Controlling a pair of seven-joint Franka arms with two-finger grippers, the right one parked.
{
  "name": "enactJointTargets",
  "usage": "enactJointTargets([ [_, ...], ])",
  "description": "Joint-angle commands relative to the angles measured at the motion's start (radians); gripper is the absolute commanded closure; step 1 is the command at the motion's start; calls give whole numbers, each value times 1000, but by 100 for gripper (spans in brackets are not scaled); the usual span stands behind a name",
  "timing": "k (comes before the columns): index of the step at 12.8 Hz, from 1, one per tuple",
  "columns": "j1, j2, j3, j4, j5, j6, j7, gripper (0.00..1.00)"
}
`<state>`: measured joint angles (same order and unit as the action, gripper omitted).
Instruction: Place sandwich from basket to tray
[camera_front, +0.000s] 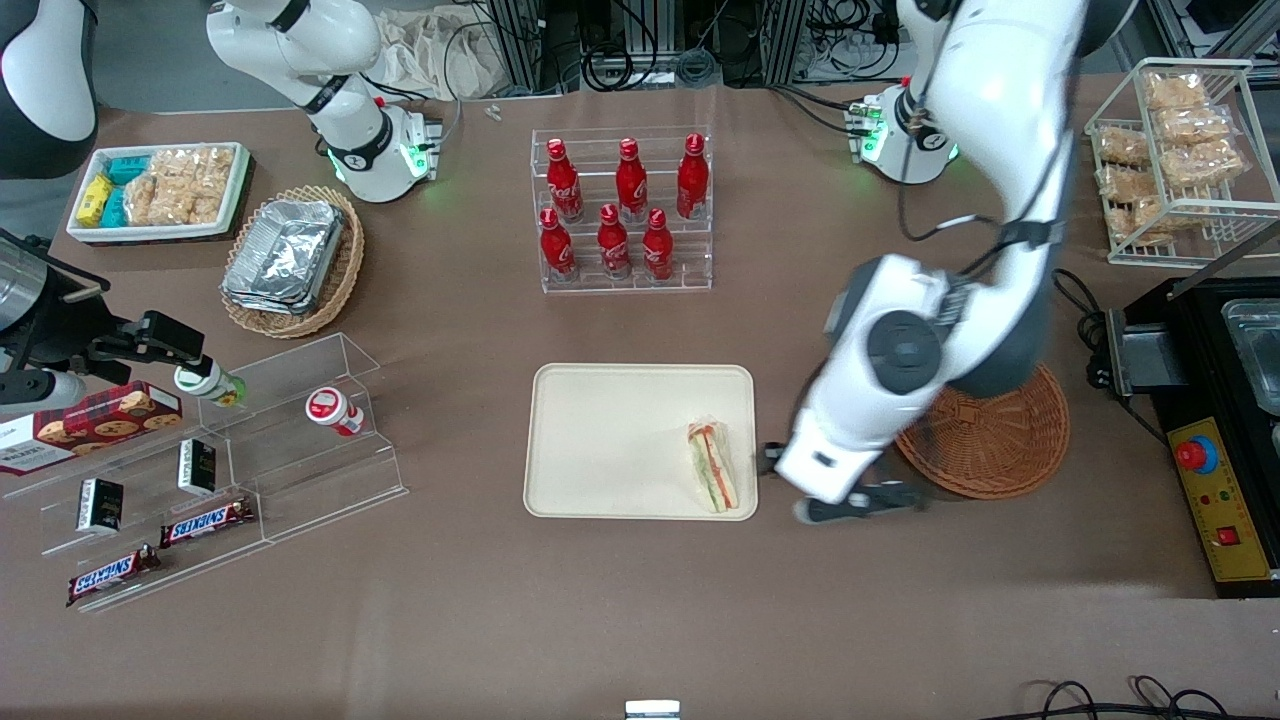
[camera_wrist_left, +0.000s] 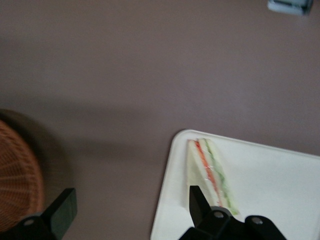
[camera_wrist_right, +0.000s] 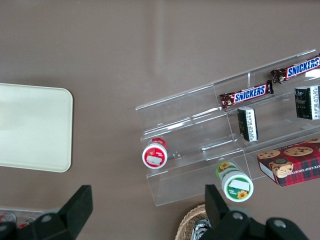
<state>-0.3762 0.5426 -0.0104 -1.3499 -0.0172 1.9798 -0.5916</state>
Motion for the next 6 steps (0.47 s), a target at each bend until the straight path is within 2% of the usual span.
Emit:
enactJointTargets([
  [1, 42, -122, -7, -38, 11, -115, 1, 0],
  [3, 117, -249, -8, -145, 11, -142, 25, 0],
  [6, 232, -374, -8, -236, 11, -173, 200, 0],
])
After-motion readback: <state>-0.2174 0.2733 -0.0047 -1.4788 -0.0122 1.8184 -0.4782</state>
